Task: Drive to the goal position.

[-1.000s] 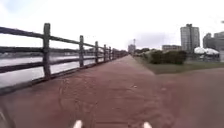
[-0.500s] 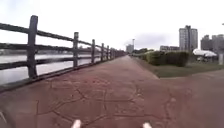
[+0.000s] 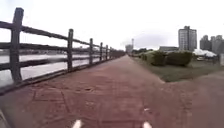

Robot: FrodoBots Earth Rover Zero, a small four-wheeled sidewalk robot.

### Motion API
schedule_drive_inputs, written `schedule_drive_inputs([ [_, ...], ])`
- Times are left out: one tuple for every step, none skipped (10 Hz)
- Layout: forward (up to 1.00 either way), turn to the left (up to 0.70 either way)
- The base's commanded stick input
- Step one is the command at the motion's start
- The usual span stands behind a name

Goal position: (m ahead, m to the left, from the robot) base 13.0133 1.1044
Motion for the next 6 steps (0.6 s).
schedule_drive_inputs([
  [0.85, -0.33],
  [0.85, -0.33],
  [0.85, 0.01],
  [0.85, 0.01],
  [0.85, 0.01],
  [0.85, 0.01],
])
